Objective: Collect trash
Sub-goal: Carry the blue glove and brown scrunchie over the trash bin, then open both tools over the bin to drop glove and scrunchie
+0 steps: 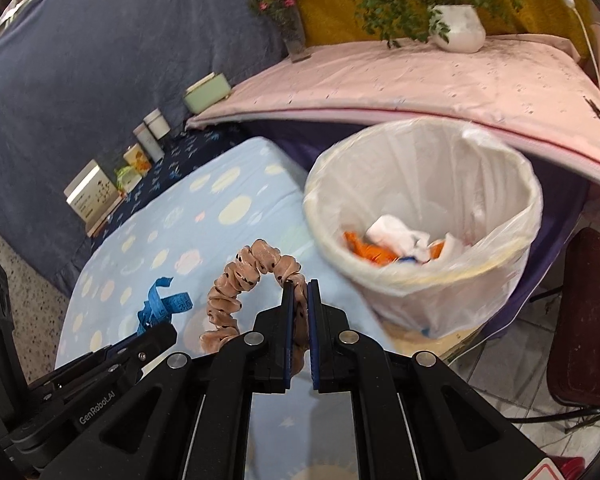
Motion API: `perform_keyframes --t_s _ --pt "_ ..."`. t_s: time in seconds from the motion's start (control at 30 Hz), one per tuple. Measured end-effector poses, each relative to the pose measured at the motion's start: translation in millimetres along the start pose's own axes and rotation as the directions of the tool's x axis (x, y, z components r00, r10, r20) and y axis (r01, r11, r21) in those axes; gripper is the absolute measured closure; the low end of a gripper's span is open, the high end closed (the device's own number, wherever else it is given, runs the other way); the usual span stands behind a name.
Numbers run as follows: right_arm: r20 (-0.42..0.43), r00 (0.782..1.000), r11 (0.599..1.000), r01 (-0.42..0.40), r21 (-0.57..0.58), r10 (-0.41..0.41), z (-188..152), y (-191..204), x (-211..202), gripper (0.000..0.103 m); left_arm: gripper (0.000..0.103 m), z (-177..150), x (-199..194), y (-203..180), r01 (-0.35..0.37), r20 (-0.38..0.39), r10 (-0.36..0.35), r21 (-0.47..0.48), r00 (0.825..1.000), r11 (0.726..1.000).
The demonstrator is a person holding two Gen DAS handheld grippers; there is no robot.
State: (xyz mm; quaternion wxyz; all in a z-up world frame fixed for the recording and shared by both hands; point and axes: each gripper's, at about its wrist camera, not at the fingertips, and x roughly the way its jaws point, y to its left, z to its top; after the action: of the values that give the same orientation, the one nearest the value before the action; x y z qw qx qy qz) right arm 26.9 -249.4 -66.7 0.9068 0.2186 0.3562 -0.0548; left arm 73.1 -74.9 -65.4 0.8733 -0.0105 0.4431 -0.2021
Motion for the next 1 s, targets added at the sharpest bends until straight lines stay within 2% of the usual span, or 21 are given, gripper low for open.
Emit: perform_keyframes --t_s 0.5,0.8,1.0 --pt "0.113 0.992 0.998 0.055 0.037 -0.058 58 -54 -26 0.097 0.088 37 15 -79 0.095 -0.005 -0.096 0.143 0.995 0.985" --pt "0.131 0.987 0.995 0.091 0.049 -0.097 80 -80 -19 0.096 0.088 53 40 -116 0.137 -0.03 -0.134 0.205 0.991 0.969" --pt "0.125 0.984 0.99 0.123 0.067 -0.131 90 -97 -6 0.096 0.087 62 62 -131 0.155 -0.059 -0.146 0.209 0.988 0.965"
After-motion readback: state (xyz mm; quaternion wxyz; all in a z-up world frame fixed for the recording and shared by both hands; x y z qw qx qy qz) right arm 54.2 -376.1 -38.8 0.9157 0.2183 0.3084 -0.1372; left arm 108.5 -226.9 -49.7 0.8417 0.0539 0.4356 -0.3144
